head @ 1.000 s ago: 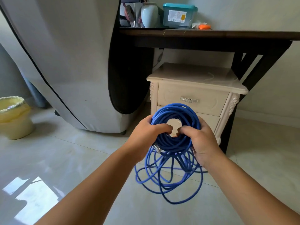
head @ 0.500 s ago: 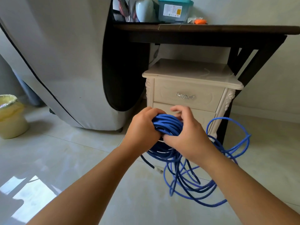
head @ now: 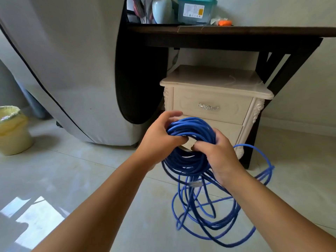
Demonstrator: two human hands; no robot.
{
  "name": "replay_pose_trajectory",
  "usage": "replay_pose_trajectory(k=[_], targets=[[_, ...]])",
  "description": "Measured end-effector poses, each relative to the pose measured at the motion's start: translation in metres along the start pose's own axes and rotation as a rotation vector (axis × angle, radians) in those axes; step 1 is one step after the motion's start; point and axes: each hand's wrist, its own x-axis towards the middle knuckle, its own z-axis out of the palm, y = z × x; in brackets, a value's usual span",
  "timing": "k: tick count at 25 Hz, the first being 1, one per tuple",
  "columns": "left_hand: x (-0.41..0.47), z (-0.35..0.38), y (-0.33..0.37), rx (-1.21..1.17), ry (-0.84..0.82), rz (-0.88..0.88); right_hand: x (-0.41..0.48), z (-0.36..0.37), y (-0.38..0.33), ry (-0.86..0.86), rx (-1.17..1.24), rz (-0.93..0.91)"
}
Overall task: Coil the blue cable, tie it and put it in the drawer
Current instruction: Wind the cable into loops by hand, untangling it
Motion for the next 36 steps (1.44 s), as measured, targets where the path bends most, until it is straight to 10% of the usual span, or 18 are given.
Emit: replay_pose_trajectory(k=[6,13,22,28,36], targets=[[0.0,-0.013,-0.016,-0.46,-0.198,-0.401,0.013,-0.016,-0.016,0.071,0.65,0.286],[-0.028,0.02,-0.008,0.293,-0.488,-0.344,0.008,-0.011,-0.024,0.097,0.849,0.277],[-0.018,0.019,-0.024,0.005,-0.172,-0.465,0.025,-0.037,-0.018,0.018,1.093,0.15],[-0.025,0.031,-0.007,-0.259,-0.268,-0.597,0.017,-0.035,-0.023,0.034,1.075,0.103],[-0.019,0.05,-0.014,-0.041,-0.182,-0.483,0.011,-0.026,-0.023,0.023,0.982,0.122]])
